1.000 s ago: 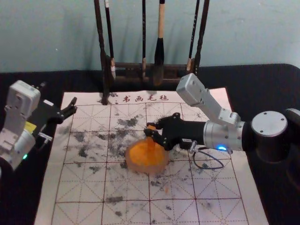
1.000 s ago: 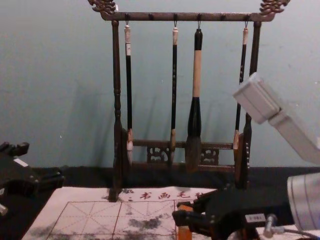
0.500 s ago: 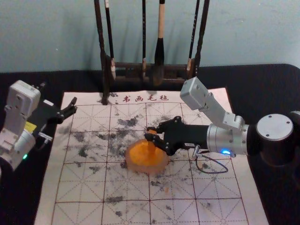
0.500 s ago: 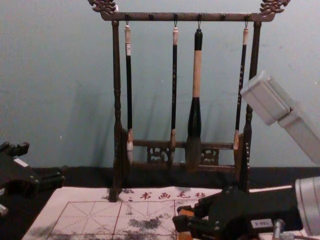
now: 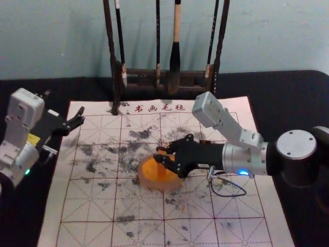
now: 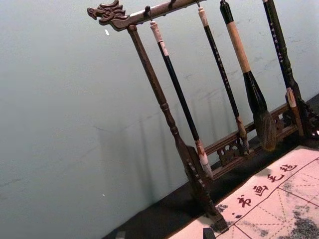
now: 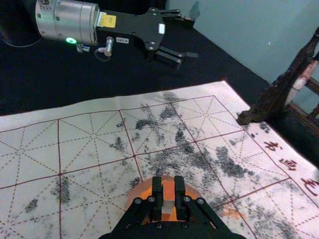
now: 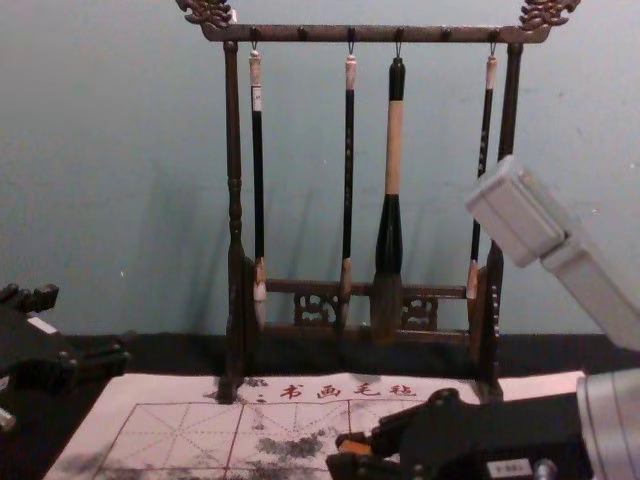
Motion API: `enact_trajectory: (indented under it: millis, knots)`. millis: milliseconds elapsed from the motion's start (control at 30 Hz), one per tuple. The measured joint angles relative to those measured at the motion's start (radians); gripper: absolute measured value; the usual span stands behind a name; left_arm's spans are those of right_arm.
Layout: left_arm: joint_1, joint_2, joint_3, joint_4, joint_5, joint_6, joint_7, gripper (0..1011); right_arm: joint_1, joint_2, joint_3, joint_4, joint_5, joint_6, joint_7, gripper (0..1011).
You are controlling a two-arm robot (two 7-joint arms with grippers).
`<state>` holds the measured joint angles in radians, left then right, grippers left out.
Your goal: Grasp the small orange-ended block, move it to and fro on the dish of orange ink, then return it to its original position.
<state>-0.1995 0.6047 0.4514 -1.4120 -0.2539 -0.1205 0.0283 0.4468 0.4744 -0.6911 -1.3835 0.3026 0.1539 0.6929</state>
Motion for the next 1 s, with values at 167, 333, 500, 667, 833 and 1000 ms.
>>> enact_trajectory:
  millis: [167, 333, 500, 667, 833, 1000]
  knots:
    - [0.000, 0.000, 0.000, 0.000, 0.000, 0.000, 0.000, 1001, 0.003, -0.009, -0.006, 0.005, 0.001, 0.003, 0.001, 133]
    - [0.000, 0.000, 0.000, 0.000, 0.000, 0.000, 0.000, 1001, 0.008, -0.020, -0.010, 0.014, 0.001, 0.007, -0.004, 133]
    - [0.000, 0.000, 0.000, 0.000, 0.000, 0.000, 0.000, 1001, 0.018, -0.037, -0.011, 0.034, 0.002, 0.010, -0.016, 133]
    - [0.000, 0.000, 0.000, 0.000, 0.000, 0.000, 0.000, 1001, 0.025, -0.052, -0.009, 0.052, 0.000, 0.014, -0.031, 133]
    - [0.000, 0.000, 0.000, 0.000, 0.000, 0.000, 0.000, 1001, 0.029, -0.057, -0.004, 0.060, -0.002, 0.015, -0.036, 133]
    - [0.000, 0.000, 0.000, 0.000, 0.000, 0.000, 0.000, 1001, 0.030, -0.059, -0.001, 0.064, -0.006, 0.015, -0.040, 133]
